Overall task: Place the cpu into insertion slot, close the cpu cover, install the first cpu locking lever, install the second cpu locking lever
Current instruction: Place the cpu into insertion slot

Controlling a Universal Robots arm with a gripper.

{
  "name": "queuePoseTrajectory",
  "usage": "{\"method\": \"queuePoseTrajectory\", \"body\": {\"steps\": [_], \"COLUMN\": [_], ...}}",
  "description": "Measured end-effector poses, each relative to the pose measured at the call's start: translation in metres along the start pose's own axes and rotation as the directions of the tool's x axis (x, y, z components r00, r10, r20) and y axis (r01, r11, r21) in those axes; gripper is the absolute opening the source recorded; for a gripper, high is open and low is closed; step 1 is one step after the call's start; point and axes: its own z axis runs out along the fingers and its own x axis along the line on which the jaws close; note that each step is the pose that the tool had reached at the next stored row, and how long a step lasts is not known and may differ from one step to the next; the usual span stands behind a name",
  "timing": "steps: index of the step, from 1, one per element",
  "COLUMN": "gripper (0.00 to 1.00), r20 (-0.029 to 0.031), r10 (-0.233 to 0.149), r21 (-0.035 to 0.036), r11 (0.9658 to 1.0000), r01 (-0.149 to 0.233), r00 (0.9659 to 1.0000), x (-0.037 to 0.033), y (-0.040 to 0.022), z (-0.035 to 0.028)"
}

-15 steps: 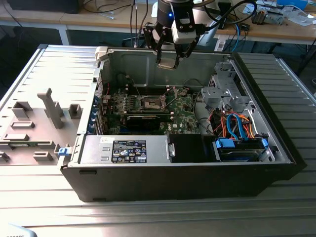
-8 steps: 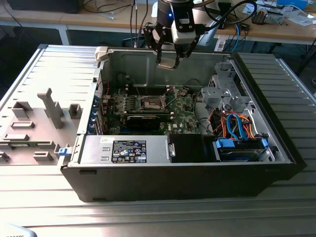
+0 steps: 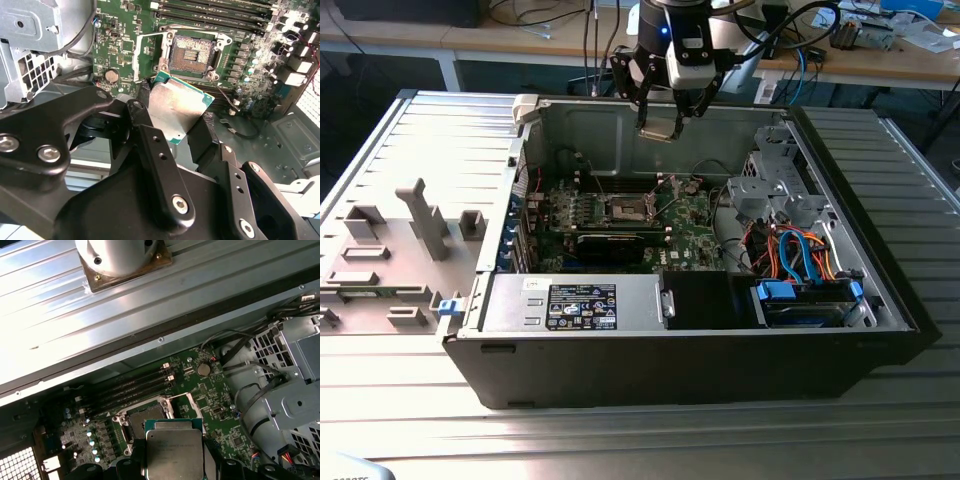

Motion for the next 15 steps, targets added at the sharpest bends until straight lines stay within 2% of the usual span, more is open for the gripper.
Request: {"method": "queuePoseTrajectory", "body": {"steps": [15], "gripper": [0.55], "r20": [0.0013], "r10": [0.015], "r21": [-0.0003], "r11": [0.9999], "r01": [-0.015], "r00": [0.9999], "x": [0.0000], "y": [0.0000], "z": [0.0004]}}
